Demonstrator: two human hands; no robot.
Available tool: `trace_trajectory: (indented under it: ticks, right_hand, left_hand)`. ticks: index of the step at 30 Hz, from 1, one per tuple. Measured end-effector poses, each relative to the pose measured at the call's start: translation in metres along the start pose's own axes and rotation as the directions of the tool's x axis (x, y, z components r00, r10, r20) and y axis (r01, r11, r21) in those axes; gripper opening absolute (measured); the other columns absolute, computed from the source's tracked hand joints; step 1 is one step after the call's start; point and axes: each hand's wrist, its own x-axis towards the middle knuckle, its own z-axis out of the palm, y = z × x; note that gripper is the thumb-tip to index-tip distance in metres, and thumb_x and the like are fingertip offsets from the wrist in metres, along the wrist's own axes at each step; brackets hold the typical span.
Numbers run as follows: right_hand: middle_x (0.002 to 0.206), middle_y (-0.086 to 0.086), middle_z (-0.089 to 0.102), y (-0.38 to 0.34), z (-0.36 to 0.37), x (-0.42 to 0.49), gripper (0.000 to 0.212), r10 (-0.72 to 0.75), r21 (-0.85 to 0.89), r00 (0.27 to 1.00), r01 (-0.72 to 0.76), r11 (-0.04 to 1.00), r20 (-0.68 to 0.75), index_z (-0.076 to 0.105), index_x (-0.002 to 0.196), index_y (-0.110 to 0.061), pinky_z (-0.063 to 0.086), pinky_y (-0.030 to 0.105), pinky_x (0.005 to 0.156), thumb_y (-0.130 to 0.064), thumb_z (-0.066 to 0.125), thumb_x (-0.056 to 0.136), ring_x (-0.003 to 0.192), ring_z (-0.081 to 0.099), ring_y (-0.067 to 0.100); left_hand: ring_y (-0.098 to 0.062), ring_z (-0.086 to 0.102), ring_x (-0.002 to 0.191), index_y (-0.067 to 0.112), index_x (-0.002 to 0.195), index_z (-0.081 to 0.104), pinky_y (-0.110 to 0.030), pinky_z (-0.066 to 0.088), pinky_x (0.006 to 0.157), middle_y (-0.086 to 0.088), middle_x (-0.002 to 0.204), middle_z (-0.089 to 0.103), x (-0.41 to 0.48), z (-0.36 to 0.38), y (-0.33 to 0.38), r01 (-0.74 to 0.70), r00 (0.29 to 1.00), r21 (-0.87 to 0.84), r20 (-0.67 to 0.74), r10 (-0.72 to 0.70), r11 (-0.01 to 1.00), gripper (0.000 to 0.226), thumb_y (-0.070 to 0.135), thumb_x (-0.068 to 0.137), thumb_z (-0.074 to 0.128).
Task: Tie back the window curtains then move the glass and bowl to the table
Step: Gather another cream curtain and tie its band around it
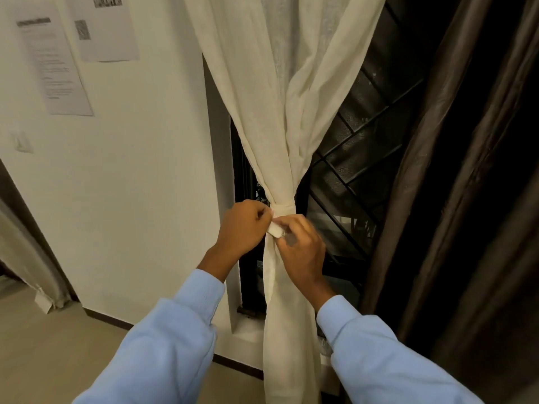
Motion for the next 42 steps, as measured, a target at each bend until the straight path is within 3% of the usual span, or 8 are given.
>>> trace_trajectory:
  ticks: [3,6,14,19,23,29,35,42]
  right_hand:
    - [0.101,-0.001,0.070,-0.002,-0.005,0.000,0.013,0.053,0.097,0.999,-0.054,0.994,0.010,0.071,0.104,-0.011,0.059,0.034,0.079,-0.011,0.064,0.092,0.093,0.065,0.013]
    - [0.103,-0.004,0.068,-0.006,-0.008,0.001,0.013,0.101,0.171,0.993,-0.110,0.979,0.057,0.067,0.106,-0.012,0.056,0.026,0.084,-0.010,0.062,0.094,0.096,0.063,0.007]
    - [0.110,0.002,0.064,-0.002,-0.018,0.001,0.020,0.147,0.254,0.983,-0.172,0.952,0.113,0.061,0.113,-0.012,0.054,0.030,0.089,-0.017,0.048,0.099,0.104,0.061,0.013]
    - [0.113,0.007,0.058,-0.012,-0.025,0.028,0.024,0.012,0.252,0.994,-0.040,0.967,0.113,0.058,0.113,-0.003,0.048,0.029,0.097,0.000,0.043,0.095,0.109,0.057,0.017]
    - [0.104,0.004,0.060,-0.005,-0.029,0.047,0.016,-0.006,0.168,0.985,-0.023,0.986,0.171,0.057,0.109,-0.008,0.052,0.036,0.084,-0.005,0.047,0.097,0.096,0.058,0.017]
    - [0.084,-0.012,0.052,-0.008,-0.032,0.062,0.017,-0.036,0.131,0.988,0.016,0.991,0.151,0.052,0.098,-0.013,0.044,0.010,0.066,-0.011,0.068,0.091,0.075,0.055,-0.001]
    - [0.097,0.004,0.068,-0.001,-0.027,0.060,0.013,-0.188,0.038,0.962,0.185,0.982,0.199,0.070,0.104,-0.005,0.055,0.023,0.079,-0.010,0.068,0.092,0.087,0.064,0.011]
    - [0.109,0.004,0.056,-0.008,-0.038,0.064,0.041,-0.163,-0.112,0.836,0.257,0.960,0.524,0.060,0.122,-0.009,0.046,0.023,0.084,-0.022,0.068,0.083,0.096,0.054,0.013]
  left_hand:
    - [-0.007,0.055,0.066,0.015,0.088,0.069,-0.016,0.045,0.061,0.007,0.078,0.064,-0.001,-0.005,0.000,-0.095,0.985,0.000,-0.144,0.094,0.995,0.016,0.020,0.093,0.055]
    - [-0.001,0.052,0.074,0.023,0.102,0.068,-0.004,0.037,0.066,0.010,0.090,0.063,0.005,-0.005,0.000,-0.199,0.976,0.012,-0.084,0.199,0.980,0.016,0.018,0.091,0.057]
    - [-0.012,0.058,0.082,0.028,0.115,0.065,-0.032,0.051,0.078,0.005,0.097,0.065,0.024,-0.009,0.011,-0.113,0.987,0.171,0.137,0.090,0.979,0.026,0.034,0.089,0.063]
    - [-0.014,0.057,0.077,0.023,0.104,0.068,-0.035,0.052,0.075,0.001,0.092,0.066,0.033,-0.008,0.013,-0.117,0.973,0.168,0.218,0.079,0.979,0.017,0.020,0.090,0.059]
    - [-0.023,0.058,0.078,0.008,0.097,0.065,-0.044,0.051,0.078,-0.010,0.087,0.064,0.031,-0.012,0.010,-0.181,0.945,0.057,0.286,0.158,0.982,0.017,0.006,0.092,0.049]
    - [-0.023,0.057,0.083,0.006,0.092,0.062,-0.032,0.047,0.076,-0.012,0.092,0.057,0.020,-0.021,0.001,-0.140,0.927,-0.111,0.336,0.170,0.984,0.008,0.013,0.092,0.057]
    - [-0.021,0.052,0.079,0.003,0.094,0.060,-0.028,0.039,0.071,-0.012,0.091,0.055,0.018,-0.018,-0.006,-0.177,0.941,0.003,0.294,0.169,0.984,0.017,0.020,0.095,0.055]
    - [-0.023,0.055,0.085,0.004,0.101,0.060,-0.035,0.048,0.081,-0.011,0.098,0.056,0.018,-0.023,-0.010,-0.197,0.936,0.062,0.310,0.168,0.978,0.019,0.020,0.097,0.051]
